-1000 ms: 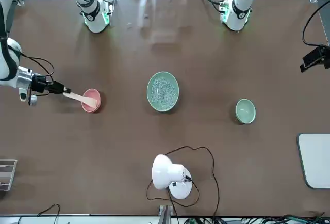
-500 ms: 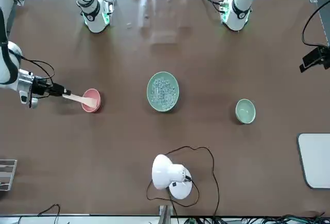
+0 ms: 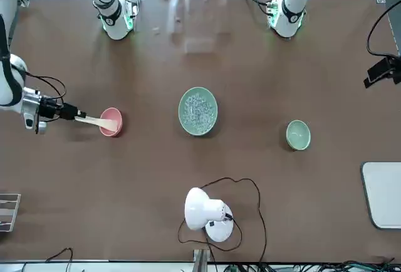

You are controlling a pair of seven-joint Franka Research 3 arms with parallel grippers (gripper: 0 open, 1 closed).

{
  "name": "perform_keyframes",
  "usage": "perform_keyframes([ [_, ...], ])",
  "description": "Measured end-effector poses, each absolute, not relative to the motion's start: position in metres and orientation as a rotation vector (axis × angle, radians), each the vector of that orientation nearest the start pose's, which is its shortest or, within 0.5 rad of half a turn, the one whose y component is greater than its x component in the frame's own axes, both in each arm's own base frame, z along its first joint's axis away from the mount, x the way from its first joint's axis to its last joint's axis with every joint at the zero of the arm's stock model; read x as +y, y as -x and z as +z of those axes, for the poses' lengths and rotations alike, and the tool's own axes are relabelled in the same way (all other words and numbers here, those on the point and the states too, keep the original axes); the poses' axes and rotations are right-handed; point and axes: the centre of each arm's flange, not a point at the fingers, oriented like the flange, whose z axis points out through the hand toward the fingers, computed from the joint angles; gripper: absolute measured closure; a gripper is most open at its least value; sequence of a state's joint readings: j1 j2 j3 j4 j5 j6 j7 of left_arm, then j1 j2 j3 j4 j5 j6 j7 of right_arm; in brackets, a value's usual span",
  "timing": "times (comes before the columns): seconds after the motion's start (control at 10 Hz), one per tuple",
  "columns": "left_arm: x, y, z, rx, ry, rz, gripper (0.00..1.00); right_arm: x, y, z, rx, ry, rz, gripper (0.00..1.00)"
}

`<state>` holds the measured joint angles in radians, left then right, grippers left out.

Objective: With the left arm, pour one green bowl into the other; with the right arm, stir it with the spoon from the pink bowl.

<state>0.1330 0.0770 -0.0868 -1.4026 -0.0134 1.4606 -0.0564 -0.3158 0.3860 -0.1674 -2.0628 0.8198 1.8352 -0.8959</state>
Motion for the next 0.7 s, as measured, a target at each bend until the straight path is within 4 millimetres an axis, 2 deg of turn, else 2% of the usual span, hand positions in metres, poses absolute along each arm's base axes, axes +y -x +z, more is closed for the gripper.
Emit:
perform_keyframes([
  [0.4, 0.027, -0.5667, 0.6503, -0.161, 3.157, 0.03, 0.0, -0.199, -0.5024, 0.224, 0.075, 2.3, 0.033, 0.35],
  [0.7, 0.027, -0.5667, 0.6503, -0.161, 3.157, 0.03, 0.0, -0.2023, -0.5047, 0.2266, 0.073, 2.304, 0.021, 0.22],
])
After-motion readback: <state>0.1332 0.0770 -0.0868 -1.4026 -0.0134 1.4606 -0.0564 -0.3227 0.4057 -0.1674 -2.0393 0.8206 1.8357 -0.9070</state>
